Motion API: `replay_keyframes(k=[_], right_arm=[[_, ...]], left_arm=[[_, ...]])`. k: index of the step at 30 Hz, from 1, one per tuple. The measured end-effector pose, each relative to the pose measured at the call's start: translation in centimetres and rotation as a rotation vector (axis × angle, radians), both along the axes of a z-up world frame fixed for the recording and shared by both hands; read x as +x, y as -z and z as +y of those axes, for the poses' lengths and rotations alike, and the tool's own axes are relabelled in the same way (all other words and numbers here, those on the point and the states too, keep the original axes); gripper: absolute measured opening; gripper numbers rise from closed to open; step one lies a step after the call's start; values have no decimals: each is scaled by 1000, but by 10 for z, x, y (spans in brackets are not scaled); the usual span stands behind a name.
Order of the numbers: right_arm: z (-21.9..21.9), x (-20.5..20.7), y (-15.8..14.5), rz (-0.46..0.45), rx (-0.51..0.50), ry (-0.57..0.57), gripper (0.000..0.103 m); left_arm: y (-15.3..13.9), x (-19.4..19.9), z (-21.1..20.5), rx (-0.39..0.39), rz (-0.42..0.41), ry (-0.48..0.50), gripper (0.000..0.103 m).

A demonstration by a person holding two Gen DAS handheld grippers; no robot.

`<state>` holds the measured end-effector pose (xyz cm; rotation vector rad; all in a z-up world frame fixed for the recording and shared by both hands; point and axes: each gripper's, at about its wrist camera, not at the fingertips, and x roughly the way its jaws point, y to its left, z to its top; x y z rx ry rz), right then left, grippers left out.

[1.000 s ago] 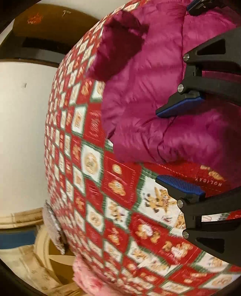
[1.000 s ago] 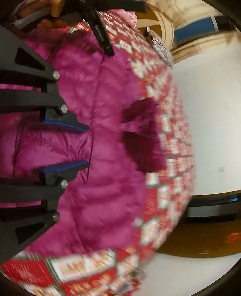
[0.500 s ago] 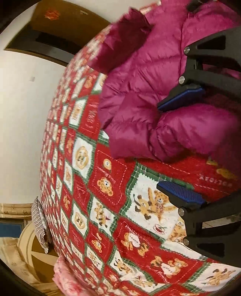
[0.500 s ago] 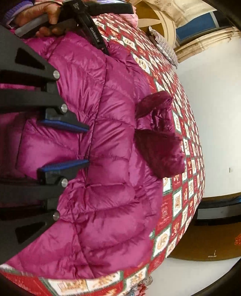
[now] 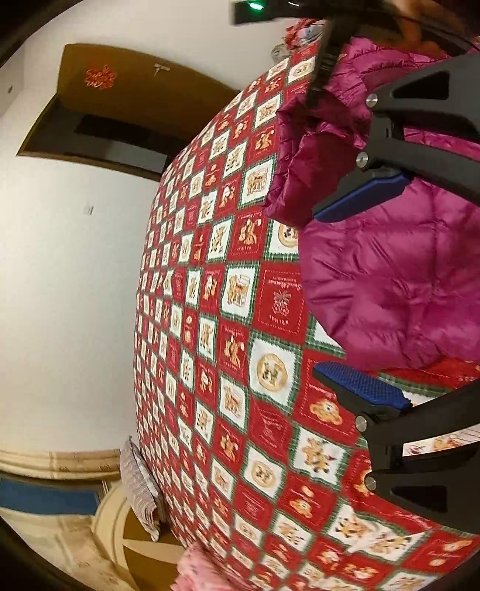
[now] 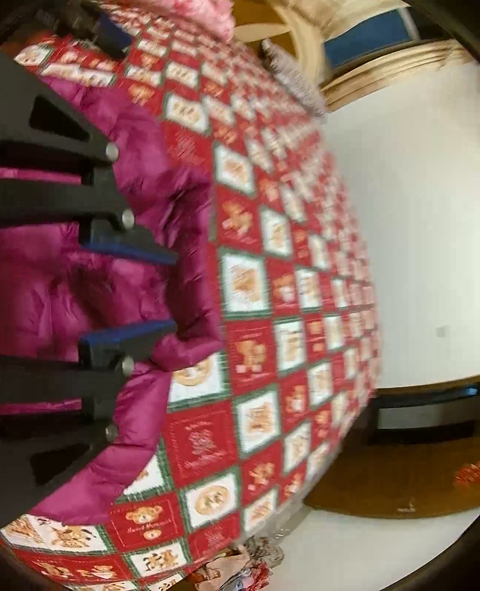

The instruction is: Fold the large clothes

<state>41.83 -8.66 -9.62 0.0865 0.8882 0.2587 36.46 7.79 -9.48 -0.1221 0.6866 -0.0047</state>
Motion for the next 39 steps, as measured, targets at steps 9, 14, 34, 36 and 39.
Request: replay_keyframes(k=[9,14,34,36,39], right_arm=[[-62,-40,65,27,39,52,22],[-67,-53,67,-45,70,66,22],[-69,-54,53,-51,107,79,28],[-67,-57,27,-116,102,77,29],[-51,-38,-11,-187,48,99,29]], left_arm=[[-11,35,-42,5,7,70,78],[-12,68,-96,114,35,112,78],[102,42,-57,36,157,-89,61],[101,42,-60,46,154,-92,61],[101,44,-60,44,154,-91,62]])
